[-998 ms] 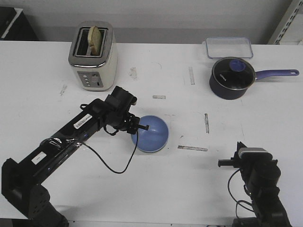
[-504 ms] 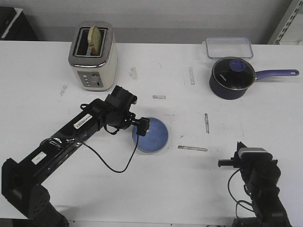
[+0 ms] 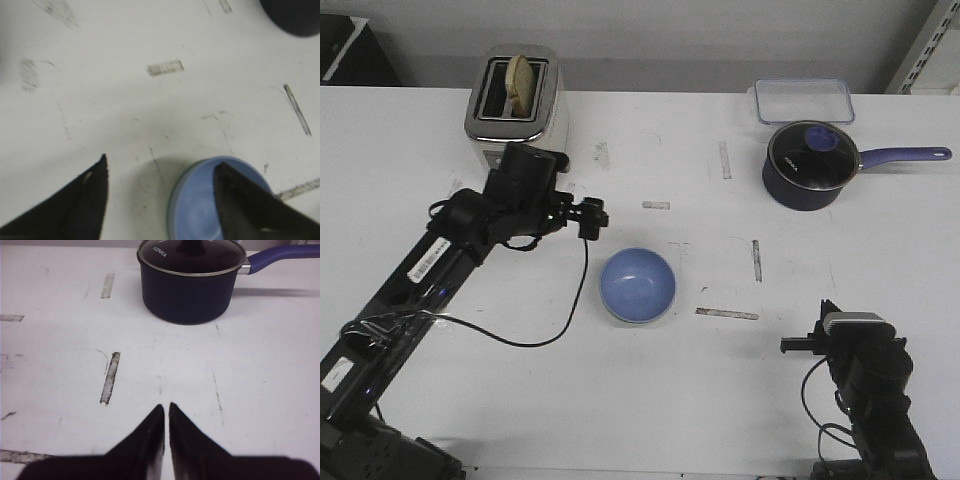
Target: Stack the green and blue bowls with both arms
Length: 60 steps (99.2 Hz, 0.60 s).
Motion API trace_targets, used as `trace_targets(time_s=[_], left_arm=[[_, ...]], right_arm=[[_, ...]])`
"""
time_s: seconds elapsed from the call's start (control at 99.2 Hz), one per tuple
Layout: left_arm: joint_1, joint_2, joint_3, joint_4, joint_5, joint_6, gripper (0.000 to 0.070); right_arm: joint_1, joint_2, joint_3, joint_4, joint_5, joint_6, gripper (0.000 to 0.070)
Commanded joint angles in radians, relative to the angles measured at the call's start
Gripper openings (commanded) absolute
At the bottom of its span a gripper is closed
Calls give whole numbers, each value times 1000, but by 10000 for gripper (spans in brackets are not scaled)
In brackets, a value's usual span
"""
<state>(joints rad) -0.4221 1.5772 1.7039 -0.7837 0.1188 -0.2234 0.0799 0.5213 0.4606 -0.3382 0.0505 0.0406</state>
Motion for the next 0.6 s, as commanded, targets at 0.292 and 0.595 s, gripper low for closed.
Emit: trace_targets(time_s=[0.292,0.595], left_arm=[[182,-140,1,-174,-159,197,2],[347,-460,-341,26,-165,192,2]], right_arm=[[2,4,-1,9,2,-5,8],[2,4,-1,9,2,-5,8]])
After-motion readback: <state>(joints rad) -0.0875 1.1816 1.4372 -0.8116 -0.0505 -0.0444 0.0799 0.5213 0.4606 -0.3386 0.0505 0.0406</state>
